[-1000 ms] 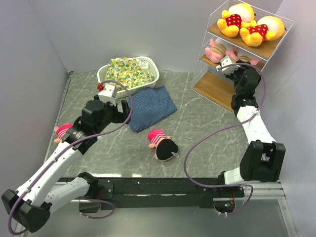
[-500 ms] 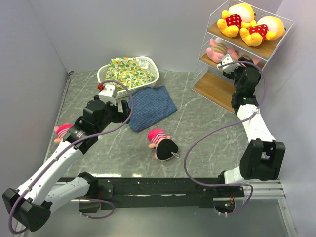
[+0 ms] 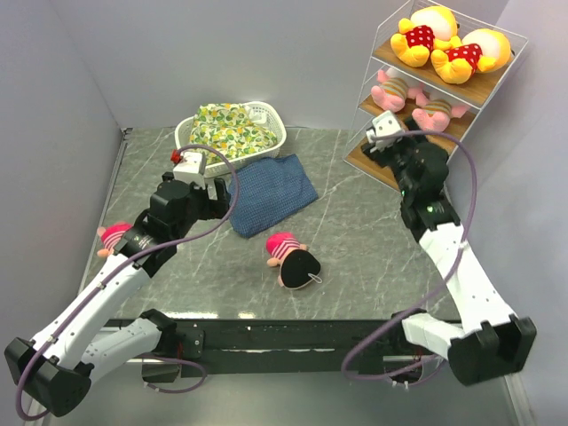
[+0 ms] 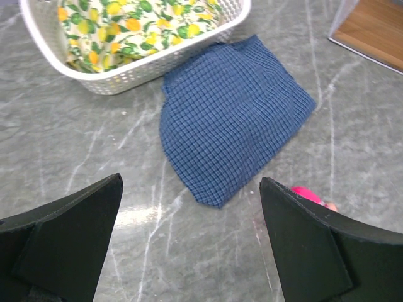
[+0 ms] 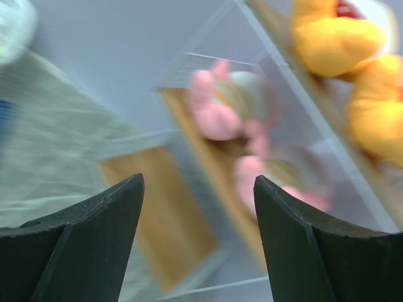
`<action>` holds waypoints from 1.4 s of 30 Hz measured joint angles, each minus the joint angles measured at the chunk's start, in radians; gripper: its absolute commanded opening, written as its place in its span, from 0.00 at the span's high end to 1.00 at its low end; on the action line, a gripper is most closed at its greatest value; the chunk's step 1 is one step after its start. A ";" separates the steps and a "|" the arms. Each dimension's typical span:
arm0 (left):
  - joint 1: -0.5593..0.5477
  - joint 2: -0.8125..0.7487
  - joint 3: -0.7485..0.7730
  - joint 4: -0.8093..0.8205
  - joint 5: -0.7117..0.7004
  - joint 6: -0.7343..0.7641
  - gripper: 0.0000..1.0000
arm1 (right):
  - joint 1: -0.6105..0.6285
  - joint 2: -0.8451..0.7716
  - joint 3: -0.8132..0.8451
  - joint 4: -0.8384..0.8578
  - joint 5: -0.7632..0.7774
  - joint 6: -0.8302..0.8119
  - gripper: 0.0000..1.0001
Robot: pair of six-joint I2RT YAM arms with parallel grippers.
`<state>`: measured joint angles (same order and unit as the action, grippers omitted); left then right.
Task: Place and organize the stuffed toys onto the shelf
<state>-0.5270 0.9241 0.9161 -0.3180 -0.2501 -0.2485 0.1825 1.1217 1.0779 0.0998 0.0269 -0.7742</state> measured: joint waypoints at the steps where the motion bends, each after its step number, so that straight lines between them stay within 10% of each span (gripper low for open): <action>1: 0.000 -0.002 -0.001 0.000 -0.012 0.000 0.04 | 0.021 -0.023 -0.012 -0.018 0.000 0.040 0.29; 14: 0.000 -0.117 -0.046 0.047 -0.169 -0.001 0.04 | 0.274 -0.386 -0.286 -0.244 -0.042 0.922 0.37; 22: 0.000 -0.101 -0.047 0.052 -0.175 0.000 0.04 | 0.354 -0.328 -0.525 -0.293 -0.120 1.328 0.39; 37: 0.000 -0.077 -0.047 0.052 -0.117 -0.003 0.04 | 0.528 -0.081 -0.591 -0.183 -0.114 1.542 0.42; 42: 0.000 -0.053 -0.034 0.039 -0.002 -0.060 0.04 | 0.542 -0.057 -0.657 -0.113 -0.097 1.541 0.75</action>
<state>-0.5270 0.8711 0.8818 -0.2790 -0.2516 -0.3084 0.7242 1.0649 0.4213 -0.0135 -0.0696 0.7670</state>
